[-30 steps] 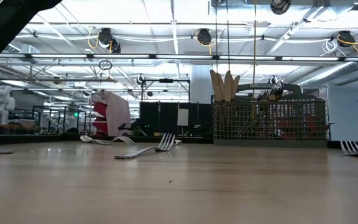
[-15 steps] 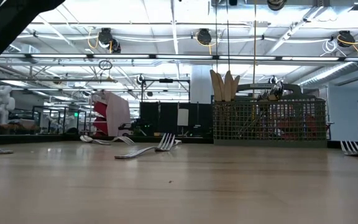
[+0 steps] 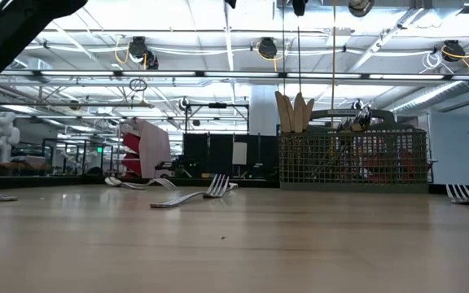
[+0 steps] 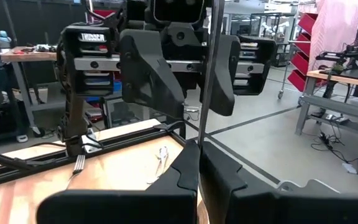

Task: Sort silverware
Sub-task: Put the silver spoon into the silverware basket

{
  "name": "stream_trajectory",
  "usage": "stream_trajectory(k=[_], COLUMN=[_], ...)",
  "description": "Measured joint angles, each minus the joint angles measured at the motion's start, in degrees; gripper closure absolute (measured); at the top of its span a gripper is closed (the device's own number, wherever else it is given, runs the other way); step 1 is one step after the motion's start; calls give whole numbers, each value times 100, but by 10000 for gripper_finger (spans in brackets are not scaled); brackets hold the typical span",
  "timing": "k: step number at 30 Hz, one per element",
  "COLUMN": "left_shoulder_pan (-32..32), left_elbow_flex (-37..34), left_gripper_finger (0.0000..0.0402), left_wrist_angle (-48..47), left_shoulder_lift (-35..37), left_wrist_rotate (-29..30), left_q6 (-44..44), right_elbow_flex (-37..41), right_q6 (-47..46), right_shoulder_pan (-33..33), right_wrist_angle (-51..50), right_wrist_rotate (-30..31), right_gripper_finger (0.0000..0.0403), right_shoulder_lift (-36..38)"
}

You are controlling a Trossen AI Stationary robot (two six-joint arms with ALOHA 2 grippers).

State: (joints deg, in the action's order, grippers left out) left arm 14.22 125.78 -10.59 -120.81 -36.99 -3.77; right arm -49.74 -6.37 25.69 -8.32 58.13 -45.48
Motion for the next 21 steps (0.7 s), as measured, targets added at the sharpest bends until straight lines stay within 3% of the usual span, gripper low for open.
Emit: stream_trajectory(k=[7, 21], left_shoulder_pan=[-4, -37], left_elbow_flex=[0, 0], left_gripper_finger=[263, 263], left_wrist_angle=[165, 44], left_shoulder_lift=[0, 0], left_wrist_rotate=[-6, -134], left_q6=[6, 35], right_elbow_flex=[0, 0], right_q6=[-86, -146], right_shoulder_pan=[-213, -323], right_wrist_angle=[39, 80], right_wrist_rotate=[-423, -473], right_gripper_finger=[403, 403], right_shoulder_lift=[-176, -266])
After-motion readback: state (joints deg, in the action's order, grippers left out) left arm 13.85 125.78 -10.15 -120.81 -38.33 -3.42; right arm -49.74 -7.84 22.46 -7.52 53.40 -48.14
